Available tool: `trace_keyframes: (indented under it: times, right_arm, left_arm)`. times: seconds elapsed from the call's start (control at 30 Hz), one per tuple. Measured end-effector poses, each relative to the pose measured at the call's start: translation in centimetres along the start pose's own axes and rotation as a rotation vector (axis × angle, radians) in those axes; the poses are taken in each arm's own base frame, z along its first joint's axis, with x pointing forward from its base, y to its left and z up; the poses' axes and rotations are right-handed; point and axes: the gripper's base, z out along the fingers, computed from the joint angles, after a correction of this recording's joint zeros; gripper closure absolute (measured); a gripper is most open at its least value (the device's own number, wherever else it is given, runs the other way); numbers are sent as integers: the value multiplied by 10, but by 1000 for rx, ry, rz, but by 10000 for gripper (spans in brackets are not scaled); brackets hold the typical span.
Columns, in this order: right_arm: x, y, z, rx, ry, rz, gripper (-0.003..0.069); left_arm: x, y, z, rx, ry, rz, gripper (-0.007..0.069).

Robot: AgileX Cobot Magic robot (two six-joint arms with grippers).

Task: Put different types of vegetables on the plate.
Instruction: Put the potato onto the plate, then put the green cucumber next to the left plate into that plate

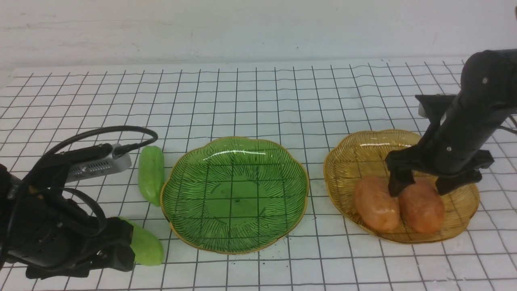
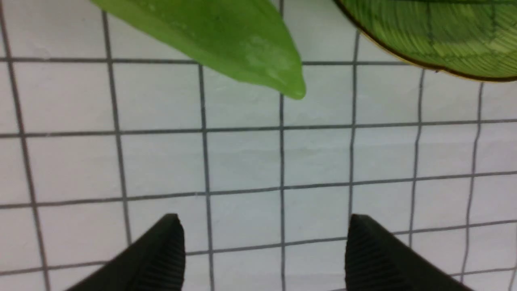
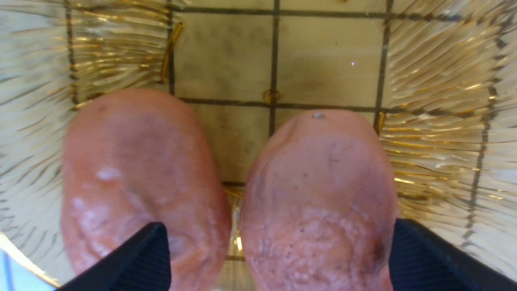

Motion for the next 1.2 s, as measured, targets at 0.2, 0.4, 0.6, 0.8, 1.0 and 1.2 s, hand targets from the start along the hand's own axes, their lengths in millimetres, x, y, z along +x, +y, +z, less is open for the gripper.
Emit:
trace_keyframes:
  times: [0.2, 0.4, 0.6, 0.8, 1.0, 1.2]
  right_arm:
    - [-7, 4, -14, -28, 14, -34, 8]
    - [-23, 12, -47, -68, -22, -76, 109]
    - [-23, 14, -54, -87, -31, -101, 199]
    - [-23, 14, -55, -88, -31, -105, 231]
    - [-23, 14, -55, -88, -31, -105, 234]
    - [-23, 16, -55, -100, -31, -100, 235]
  left_arm:
    - [4, 7, -1, -73, 43, 15, 146]
    - [-3, 8, -1, -85, -39, -74, 146]
    - [-20, 6, 6, -50, -160, -176, 146]
    - [-33, 9, 24, -40, -182, -370, 146]
    - [-42, 15, 53, -73, -140, -560, 146]
    - [-53, 20, 81, -86, -136, -609, 146]
